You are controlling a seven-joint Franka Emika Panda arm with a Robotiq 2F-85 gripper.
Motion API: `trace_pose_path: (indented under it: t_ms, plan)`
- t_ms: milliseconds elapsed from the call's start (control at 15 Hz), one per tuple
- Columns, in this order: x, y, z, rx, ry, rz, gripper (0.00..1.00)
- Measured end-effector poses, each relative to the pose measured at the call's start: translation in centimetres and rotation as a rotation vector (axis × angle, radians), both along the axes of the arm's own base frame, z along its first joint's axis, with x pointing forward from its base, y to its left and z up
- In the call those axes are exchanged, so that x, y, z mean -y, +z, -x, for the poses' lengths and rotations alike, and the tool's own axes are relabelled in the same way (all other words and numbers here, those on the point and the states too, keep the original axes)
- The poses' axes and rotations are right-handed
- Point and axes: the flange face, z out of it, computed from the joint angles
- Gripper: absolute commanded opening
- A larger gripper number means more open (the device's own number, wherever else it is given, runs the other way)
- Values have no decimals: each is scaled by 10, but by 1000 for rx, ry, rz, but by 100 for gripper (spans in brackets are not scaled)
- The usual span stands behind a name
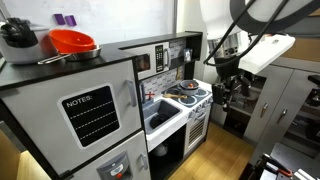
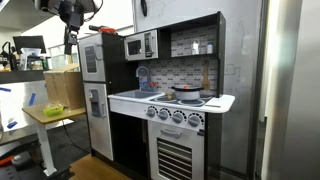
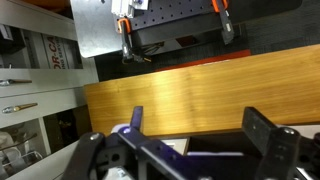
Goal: Remove the white object from the pot and put it on the stove
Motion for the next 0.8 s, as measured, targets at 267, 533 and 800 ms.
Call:
trace_pose_path:
  t_ms: [267, 533, 800]
  plan:
    - [0, 0, 0, 0, 0, 0, 100]
    - [0, 0, 0, 0, 0, 0, 100]
    - [5, -2, 1, -4, -7, -1, 100]
